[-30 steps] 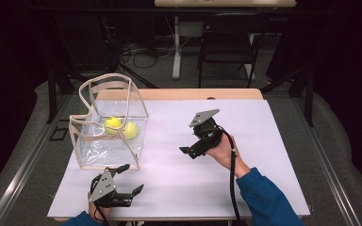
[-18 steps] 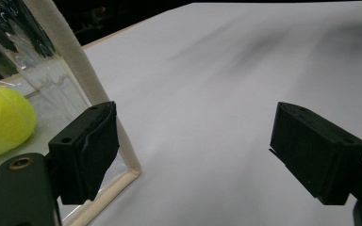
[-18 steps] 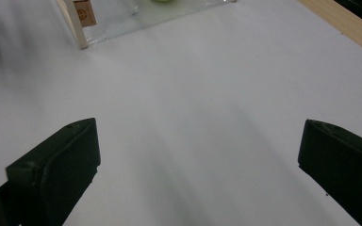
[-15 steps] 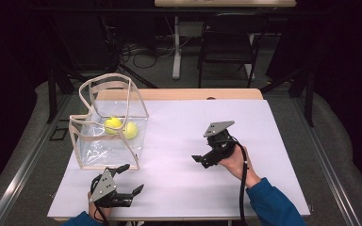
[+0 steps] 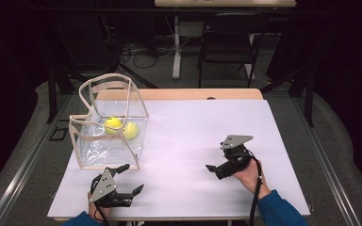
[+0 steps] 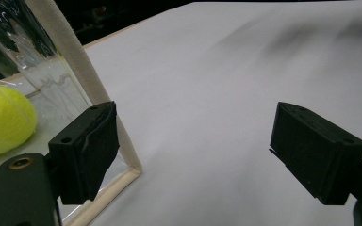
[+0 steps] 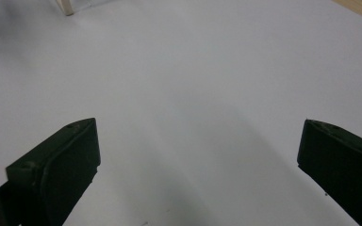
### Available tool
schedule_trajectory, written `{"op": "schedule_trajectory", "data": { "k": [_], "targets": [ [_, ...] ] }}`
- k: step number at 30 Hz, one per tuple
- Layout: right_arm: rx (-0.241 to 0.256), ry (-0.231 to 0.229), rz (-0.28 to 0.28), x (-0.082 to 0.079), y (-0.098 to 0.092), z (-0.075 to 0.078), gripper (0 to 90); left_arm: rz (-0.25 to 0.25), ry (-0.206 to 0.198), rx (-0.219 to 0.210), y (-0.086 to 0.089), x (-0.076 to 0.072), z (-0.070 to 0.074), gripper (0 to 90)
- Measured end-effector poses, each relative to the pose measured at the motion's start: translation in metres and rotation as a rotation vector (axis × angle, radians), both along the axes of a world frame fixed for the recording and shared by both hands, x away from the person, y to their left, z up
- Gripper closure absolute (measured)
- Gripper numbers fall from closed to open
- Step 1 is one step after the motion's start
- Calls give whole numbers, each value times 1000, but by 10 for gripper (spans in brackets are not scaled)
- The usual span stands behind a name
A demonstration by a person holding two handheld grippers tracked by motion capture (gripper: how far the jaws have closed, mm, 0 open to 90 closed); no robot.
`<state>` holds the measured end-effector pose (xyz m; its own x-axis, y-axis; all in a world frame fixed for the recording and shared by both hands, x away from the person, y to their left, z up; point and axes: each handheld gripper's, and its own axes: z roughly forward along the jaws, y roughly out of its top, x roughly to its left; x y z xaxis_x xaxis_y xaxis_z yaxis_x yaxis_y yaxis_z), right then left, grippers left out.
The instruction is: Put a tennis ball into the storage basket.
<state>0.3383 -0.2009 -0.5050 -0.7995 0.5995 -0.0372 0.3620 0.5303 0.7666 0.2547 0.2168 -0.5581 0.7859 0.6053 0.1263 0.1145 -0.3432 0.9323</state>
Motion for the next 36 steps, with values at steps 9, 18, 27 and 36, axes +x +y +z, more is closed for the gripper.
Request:
{"op": "schedule_trajectory", "data": {
  "k": [9,18,27,36],
  "targets": [
    [19,-4,-45,-14,-19,-11,0,1,-1,1,0,0,0,160],
    [23,-2,-55,-18,-24,-16,0,2,0,1,0,0,0,160],
    [37,-2,-124,-37,-50,-37,0,4,5,8,0,0,-1,160],
    [52,0,-168,-51,-64,-49,0,3,4,12,-1,0,-1,160]
  ]
}}
